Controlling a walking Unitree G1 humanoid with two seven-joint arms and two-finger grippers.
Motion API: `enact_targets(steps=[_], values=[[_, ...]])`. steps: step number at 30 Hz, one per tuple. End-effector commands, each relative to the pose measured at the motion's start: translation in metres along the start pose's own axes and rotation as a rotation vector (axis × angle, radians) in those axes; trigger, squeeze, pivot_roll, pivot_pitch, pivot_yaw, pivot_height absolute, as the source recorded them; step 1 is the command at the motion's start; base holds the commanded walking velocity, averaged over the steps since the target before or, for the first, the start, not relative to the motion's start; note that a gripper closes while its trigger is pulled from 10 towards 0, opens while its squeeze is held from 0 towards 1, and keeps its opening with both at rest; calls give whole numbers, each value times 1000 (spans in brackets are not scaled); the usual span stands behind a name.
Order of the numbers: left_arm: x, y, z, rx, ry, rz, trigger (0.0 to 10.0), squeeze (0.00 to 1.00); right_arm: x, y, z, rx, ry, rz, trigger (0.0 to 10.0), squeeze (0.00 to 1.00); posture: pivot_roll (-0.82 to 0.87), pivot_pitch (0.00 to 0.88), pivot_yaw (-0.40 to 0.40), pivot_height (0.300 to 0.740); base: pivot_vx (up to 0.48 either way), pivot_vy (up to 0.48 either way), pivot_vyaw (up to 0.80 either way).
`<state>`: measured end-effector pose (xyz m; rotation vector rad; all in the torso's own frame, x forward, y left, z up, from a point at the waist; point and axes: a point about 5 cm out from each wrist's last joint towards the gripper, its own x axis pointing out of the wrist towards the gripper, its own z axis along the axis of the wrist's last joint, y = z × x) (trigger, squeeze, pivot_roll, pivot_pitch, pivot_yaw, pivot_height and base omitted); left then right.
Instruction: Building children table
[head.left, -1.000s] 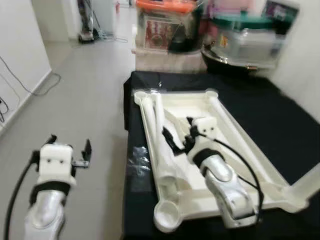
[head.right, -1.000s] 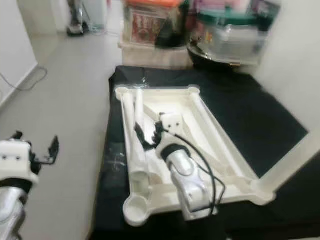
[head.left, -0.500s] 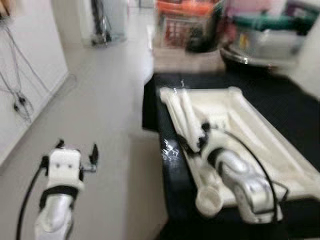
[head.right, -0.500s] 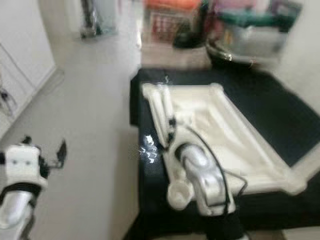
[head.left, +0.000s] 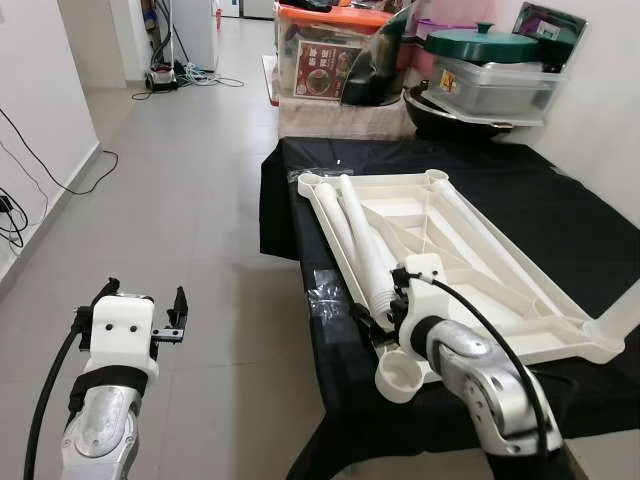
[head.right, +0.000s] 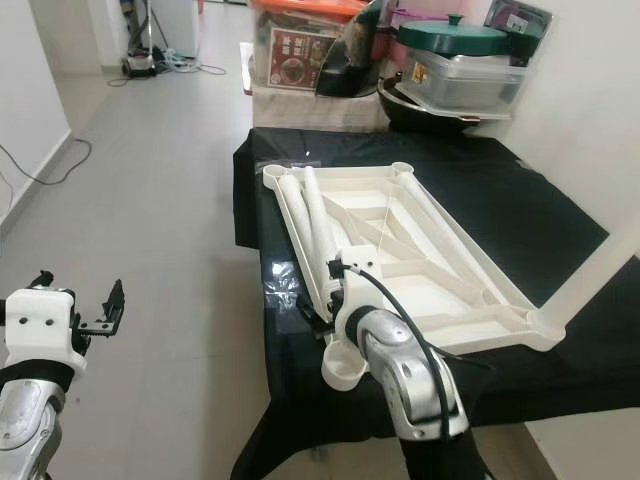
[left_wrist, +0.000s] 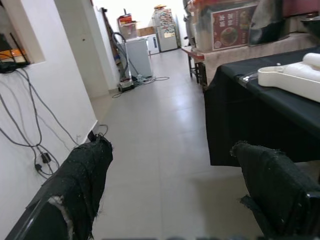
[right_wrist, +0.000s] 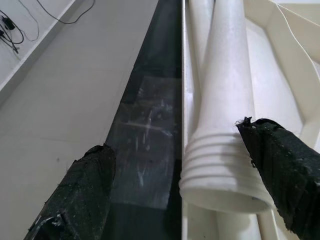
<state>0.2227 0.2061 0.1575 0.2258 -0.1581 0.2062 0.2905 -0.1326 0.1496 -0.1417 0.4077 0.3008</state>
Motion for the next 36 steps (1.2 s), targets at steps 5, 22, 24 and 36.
enact_targets(steps=[5, 22, 24, 36], values=[[0, -4, -3, -4, 9, 9, 10000, 0, 9, -14, 1, 9, 21, -104, 10000, 0, 41, 0, -119, 740, 0, 0, 0], [-1, -6, -3, 4, 14, 3, 10000, 0, 29, -25, -23, 49, 72, -155, 6431, 0, 58, 0, -126, 740, 0, 0, 0], [-1, -6, -3, 4, 14, 3, 10000, 0, 29, -25, -23, 49, 72, -155, 6431, 0, 58, 0, -126, 740, 0, 0, 0], [0, -5, -4, 17, 15, -2, 10000, 0, 29, -34, -9, 164, -81, -202, 0, 0, 58, 0, -112, 740, 0, 0, 0]])
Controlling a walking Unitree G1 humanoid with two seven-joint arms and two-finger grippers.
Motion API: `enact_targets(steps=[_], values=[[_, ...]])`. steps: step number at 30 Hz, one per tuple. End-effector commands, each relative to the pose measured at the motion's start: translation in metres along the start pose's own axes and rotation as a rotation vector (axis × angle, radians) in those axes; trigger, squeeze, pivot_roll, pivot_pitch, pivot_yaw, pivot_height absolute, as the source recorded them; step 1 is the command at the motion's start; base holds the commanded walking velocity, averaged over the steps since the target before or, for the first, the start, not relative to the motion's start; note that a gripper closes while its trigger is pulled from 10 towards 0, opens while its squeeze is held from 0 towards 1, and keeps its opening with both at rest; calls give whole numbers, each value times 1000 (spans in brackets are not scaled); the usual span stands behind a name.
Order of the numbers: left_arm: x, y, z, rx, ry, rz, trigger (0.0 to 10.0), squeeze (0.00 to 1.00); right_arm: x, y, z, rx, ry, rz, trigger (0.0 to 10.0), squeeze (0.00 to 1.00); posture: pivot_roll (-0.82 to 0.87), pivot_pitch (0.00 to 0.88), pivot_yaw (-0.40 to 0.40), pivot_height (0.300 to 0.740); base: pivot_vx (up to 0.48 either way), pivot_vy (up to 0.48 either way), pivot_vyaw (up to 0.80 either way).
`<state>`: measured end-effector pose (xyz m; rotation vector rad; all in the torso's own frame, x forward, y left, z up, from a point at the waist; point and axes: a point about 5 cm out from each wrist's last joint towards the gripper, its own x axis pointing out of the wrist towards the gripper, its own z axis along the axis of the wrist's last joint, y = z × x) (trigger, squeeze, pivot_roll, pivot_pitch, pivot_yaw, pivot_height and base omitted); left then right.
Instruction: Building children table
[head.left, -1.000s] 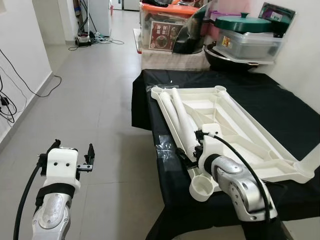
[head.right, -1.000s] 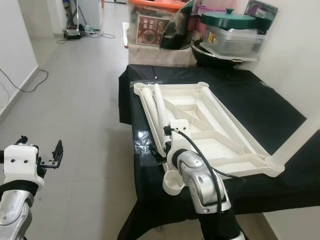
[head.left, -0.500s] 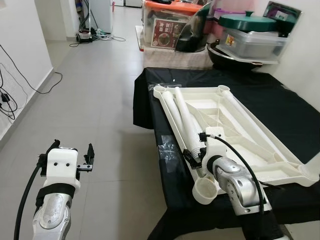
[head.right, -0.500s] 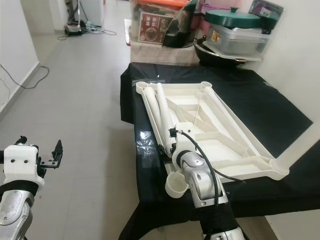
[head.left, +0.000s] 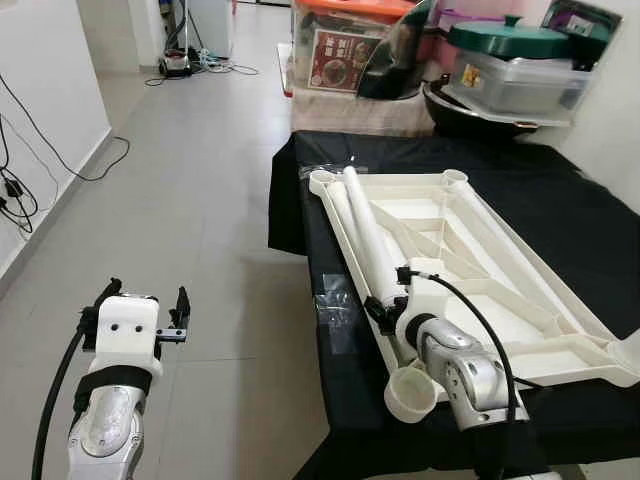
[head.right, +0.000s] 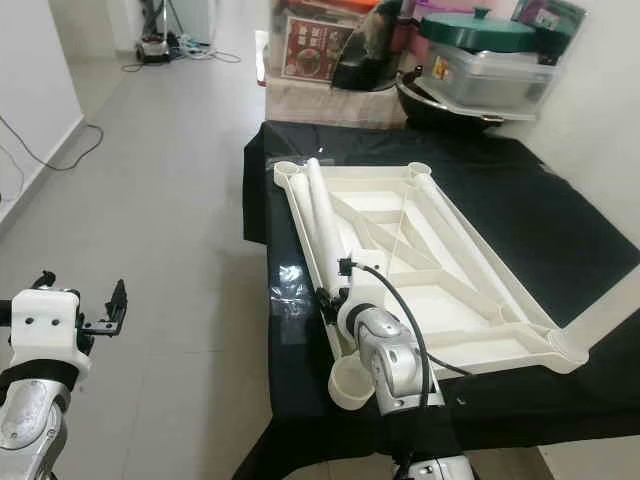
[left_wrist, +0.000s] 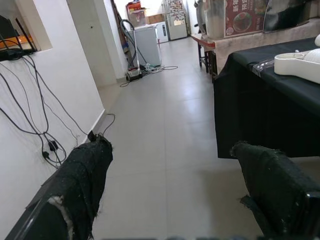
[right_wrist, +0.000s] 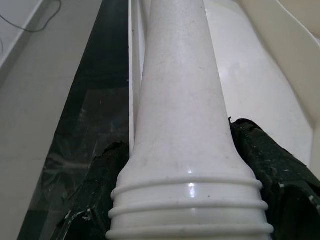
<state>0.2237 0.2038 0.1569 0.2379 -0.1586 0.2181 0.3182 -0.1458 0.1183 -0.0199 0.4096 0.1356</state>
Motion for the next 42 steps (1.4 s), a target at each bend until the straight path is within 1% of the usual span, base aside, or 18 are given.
enact_targets(steps=[1, 7, 8, 9, 10, 11, 12, 13, 15, 16, 18, 20, 24, 27, 31, 37, 41, 42], values=[[0, -3, -3, 5, 15, -13, 10000, 0, -3, -13, 14, 18, -76, -60, 0, 0, 58, 0, -112, 740, 0, 0, 0], [2, -3, -1, -25, 9, -22, 10000, 0, -10, -11, 40, 53, -263, 20, 0, 0, 55, 0, -103, 740, 0, 0, 0], [2, -2, 0, -44, 6, -21, 10000, 0, -13, -12, 46, 56, -307, 34, 0, 0, 55, 0, -103, 740, 0, 0, 0], [4, -1, 3, -120, -2, -26, 10000, 0, -15, -10, 55, 63, -367, 83, 0, 0, 52, 0, -100, 740, 0, 0, 0], [4, -1, 3, -120, -2, -26, 10000, 0, -15, -10, 55, 63, -367, 83, 0, 0, 52, 0, -100, 740, 0, 0, 0], [5, -1, 6, -173, -10, -31, 10000, 0, -17, -9, 60, 66, -401, 114, 0, 0, 52, 0, -100, 740, 0, 0, 0], [6, -2, 10, -276, -15, -56, 10000, 0, -19, -2, 64, 65, -434, 187, 0, 0, 51, 0, -97, 740, 0, 0, 0], [8, -8, 17, -415, -21, -120, 10000, 0, -23, 11, 65, 65, -447, 333, 0, 0, 52, 0, -96, 740, 0, 0, 0], [8, -8, 17, -415, -21, -120, 10000, 0, -23, 11, 65, 65, -447, 333, 0, 0, 52, 0, -96, 740, 0, 0, 0], [9, -12, 22, -502, -27, -169, 10000, 0, -27, 21, 65, 64, -450, 433, 0, 0, 52, 0, -96, 740, 0, 0, 0], [12, -29, 36, -657, -51, -329, 10000, 0, -36, 43, 53, -25, -410, 692, 0, 0, 54, 0, -89, 740, 0, 0, 0], [13, -34, 40, -693, -60, -370, 10000, 0, -39, 48, 48, -59, -399, 747, 0, 0, 54, 0, -89, 740, 0, 0, 0], [13, -50, 61, -920, -103, -562, 10000, 0, -39, 47, 33, -151, -347, 878, 0, 0, 50, 0, -74, 740, 0, 0, 0], [13, -51, 64, -972, -111, -590, 10000, 0, -39, 44, 27, -185, -331, 906, 0, 0, 53, 0, -74, 740, 0, 0, 0], [17, -47, 62, -1056, -94, -569, 10000, 0, -51, 39, 18, -195, -302, 1039, 0, 0, 48, 0, -69, 740, 0, 0, 0], [20, -42, 57, -1086, -72, -539, 10000, 0, -61, 39, 11, -191, -267, 1151, 0, 0, 47, 0, -67, 740, 0, 0, 0], [24, -36, 54, -1104, -57, -523, 10000, 0, -58, 36, 11, -188, -300, 1109, 0, 0, 40, 0, -55, 740, 0, 0, 0], [26, -32, 56, -1118, -57, -521, 10000, 0, -49, 31, 16, -159, -348, 1014, 0, 0, 38, 0, -51, 740, 0, 0, 0]])
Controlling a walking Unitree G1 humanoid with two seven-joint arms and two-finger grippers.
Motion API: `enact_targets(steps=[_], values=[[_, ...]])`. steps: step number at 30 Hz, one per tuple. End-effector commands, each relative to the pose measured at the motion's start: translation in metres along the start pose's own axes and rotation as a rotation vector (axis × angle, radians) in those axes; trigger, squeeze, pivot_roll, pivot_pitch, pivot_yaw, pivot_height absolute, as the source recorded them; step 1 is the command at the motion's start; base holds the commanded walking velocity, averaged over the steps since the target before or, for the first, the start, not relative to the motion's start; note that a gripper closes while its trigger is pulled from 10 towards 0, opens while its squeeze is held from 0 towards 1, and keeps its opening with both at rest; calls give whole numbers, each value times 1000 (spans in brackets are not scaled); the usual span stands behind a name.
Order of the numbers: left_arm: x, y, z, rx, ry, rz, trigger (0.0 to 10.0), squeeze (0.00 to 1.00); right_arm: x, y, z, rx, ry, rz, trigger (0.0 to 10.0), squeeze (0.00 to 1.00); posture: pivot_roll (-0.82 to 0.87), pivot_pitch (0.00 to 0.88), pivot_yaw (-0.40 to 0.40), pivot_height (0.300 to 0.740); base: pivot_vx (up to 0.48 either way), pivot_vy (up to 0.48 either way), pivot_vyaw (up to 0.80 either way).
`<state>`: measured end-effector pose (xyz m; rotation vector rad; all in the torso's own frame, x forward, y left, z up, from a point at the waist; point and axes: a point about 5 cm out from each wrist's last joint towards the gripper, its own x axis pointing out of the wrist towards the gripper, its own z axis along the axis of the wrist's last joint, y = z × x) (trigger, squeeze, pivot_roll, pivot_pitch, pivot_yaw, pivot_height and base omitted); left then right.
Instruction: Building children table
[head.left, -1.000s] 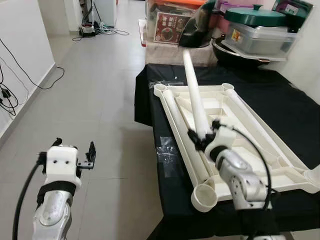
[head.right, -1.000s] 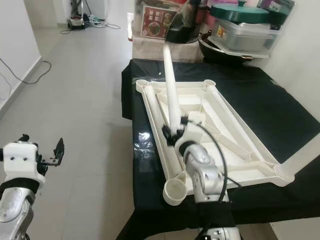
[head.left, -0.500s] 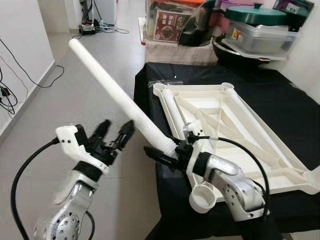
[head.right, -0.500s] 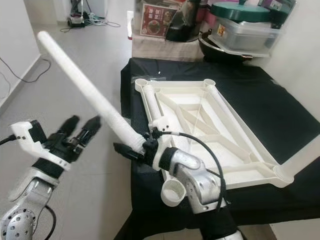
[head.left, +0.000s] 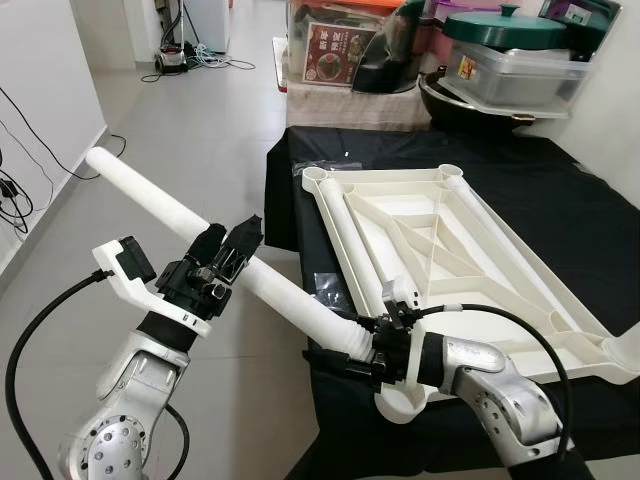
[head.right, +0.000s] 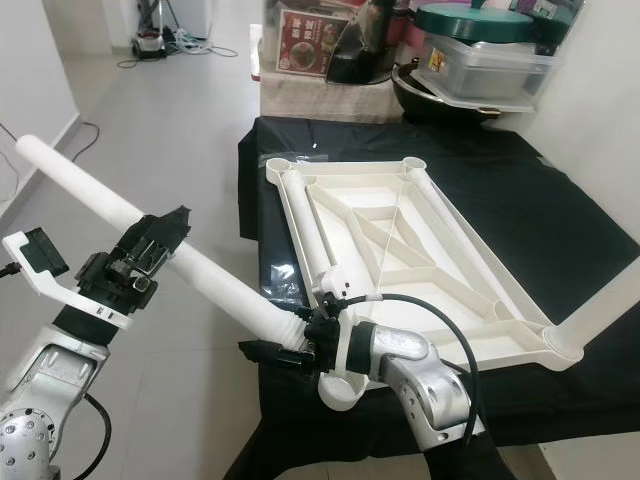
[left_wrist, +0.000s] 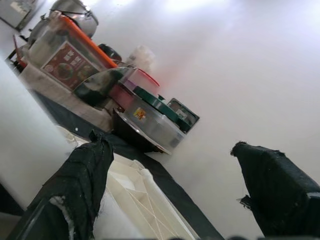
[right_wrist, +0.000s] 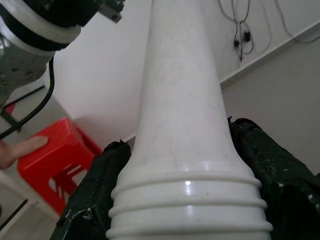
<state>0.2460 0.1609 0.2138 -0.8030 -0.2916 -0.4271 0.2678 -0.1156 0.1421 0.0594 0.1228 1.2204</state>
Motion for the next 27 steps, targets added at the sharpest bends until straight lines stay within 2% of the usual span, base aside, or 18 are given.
enact_targets(steps=[1, 2, 5, 6, 10, 13, 14, 15, 18, 19, 20, 27], values=[[-1, 7, -1, -25, 27, 36, 10000, 0, -2, -8, 11, -52, -77, -64, 0, 0, 38, 0, -51, 740, 0, 0, 0], [-1, 4, -1, -30, 27, 26, 10000, 0, -2, -17, 15, -61, -101, -133, 0, 0, 40, 0, -51, 740, 0, 0, 0], [-2, 1, -2, -32, 27, 19, 10000, 0, -2, -23, 17, -67, -118, -184, 0, 0, 40, 0, -51, 740, 0, 0, 0], [-4, -5, -4, -35, 35, 0, 10000, 0, -3, -32, 21, -86, -145, -265, 0, 0, 47, 0, -55, 740, 0, 0, 0], [-8, -5, -6, -37, 49, 5, 10000, 0, -2, -32, 23, -80, -163, -254, 0, 0, 47, 0, -55, 740, 0, 0, 0], [-9, -3, -4, -38, 52, 18, 10000, 0, 0, -25, 22, -68, -177, -197, 0, 0, 52, 0, -61, 740, 0, 0, 0], [-10, 0, -3, -33, 48, 27, 10000, 0, 0, -16, 21, -57, -172, -116, 0, 0, 54, 0, -62, 740, 0, 0, 0], [-10, 0, -3, -33, 48, 27, 10000, 0, 0, -16, 21, -57, -172, -116, 0, 0, 54, 0, -62, 740, 0, 0, 0], [-10, 6, 3, -24, 38, 46, 10000, 0, -1, 3, 15, -34, -133, 59, 0, 0, 52, 0, -61, 740, 0, 0, 0], [-10, 6, 3, -24, 38, 46, 10000, 0, -1, 3, 15, -34, -133, 59, 0, 0, 52, 0, -61, 740, 0, 0, 0], [-10, 9, 6, -21, 34, 49, 10000, 0, -4, 10, 11, -35, -105, 119, 0, 0, 49, 0, -59, 740, 0, 0, 0], [-8, 14, 10, -7, 32, 58, 10000, 0, -7, 14, 9, -18, -101, 163, 0, 0, 38, 0, -50, 740, 0, 0, 0]])
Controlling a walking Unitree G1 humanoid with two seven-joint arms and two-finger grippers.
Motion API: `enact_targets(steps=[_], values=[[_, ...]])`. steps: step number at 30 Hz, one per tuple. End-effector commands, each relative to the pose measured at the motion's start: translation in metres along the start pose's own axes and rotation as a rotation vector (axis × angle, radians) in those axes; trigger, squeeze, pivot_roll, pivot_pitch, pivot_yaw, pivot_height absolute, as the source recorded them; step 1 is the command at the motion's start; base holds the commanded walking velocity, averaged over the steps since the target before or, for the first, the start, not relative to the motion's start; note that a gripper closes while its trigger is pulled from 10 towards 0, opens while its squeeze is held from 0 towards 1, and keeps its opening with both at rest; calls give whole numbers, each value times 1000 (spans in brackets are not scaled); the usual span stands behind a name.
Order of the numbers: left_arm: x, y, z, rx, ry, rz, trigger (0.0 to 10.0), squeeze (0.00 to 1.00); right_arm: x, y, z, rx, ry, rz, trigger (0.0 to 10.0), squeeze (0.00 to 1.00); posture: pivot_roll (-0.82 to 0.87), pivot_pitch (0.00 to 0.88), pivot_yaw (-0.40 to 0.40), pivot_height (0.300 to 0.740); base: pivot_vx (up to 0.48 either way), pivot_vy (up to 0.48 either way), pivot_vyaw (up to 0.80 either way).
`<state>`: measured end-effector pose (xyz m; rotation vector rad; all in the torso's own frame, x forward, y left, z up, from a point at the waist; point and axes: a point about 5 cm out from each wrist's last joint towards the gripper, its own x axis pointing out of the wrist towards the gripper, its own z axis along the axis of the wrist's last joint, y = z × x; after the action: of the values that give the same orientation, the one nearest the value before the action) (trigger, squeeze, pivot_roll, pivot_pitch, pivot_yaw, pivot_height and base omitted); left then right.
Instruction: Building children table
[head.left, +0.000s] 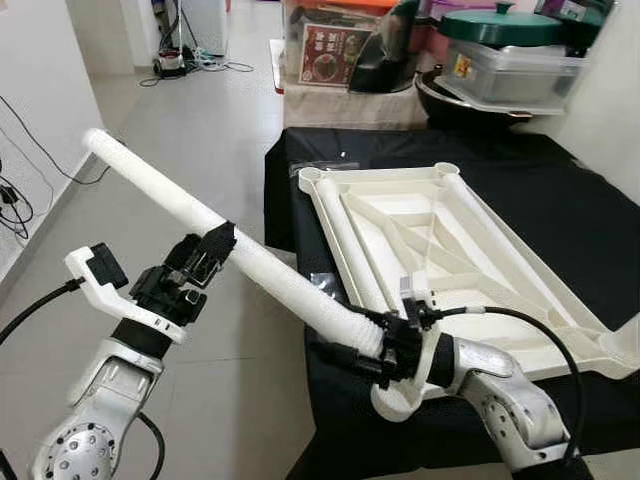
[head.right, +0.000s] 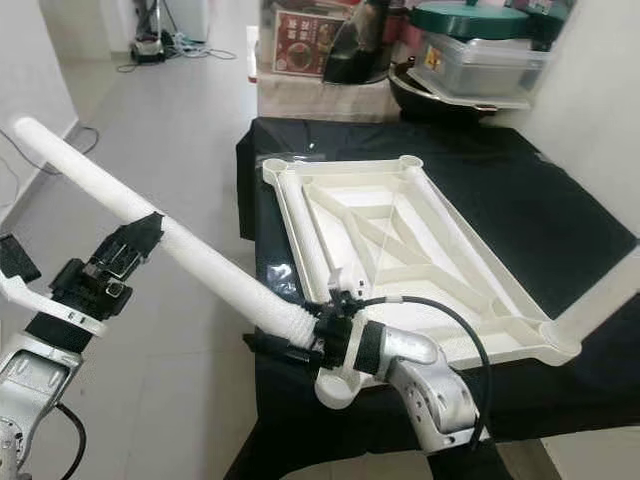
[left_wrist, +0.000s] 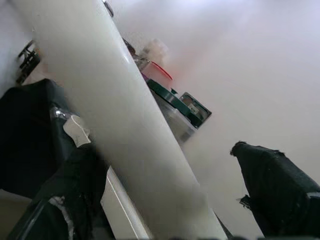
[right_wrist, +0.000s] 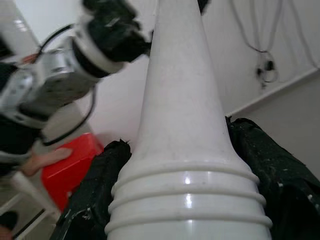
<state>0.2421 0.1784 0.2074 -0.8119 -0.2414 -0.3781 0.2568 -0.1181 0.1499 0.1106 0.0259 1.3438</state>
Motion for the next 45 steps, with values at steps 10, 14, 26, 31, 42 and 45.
enact_targets(steps=[10, 14, 26, 31, 42, 45], values=[[2, 11, 10, 31, 3, 17, 10000, 0, -5, 15, 2, 47, 6, 127, 0, 0, 35, 0, -49, 740, 0, 0, 0], [1, 16, 24, 66, -23, 29, 10000, 0, -13, 22, -4, 70, 66, 206, 0, 0, 34, 0, -51, 740, 0, 0, 0], [2, 19, 47, 64, -118, 9, 0, 0, -16, 24, -4, 80, 99, 261, 0, 0, 37, 0, -55, 740, 0, 0, 0], [7, 9, 41, -65, -163, -24, 0, 0, -12, 16, -4, 39, 106, 188, 0, 0, 33, 0, -55, 740, 0, 0, 0], [18, -5, 56, -195, -305, -56, 0, 0, -19, -7, -13, 79, 140, -30, 10000, 1000, 30, 0, -59, 740, 0, 0, 0], [17, -8, 59, -178, -299, -63, 0, 0, -38, -11, -15, 50, 214, -18, 10000, 1000, 25, 0, -59, 740, 0, 0, 0]])
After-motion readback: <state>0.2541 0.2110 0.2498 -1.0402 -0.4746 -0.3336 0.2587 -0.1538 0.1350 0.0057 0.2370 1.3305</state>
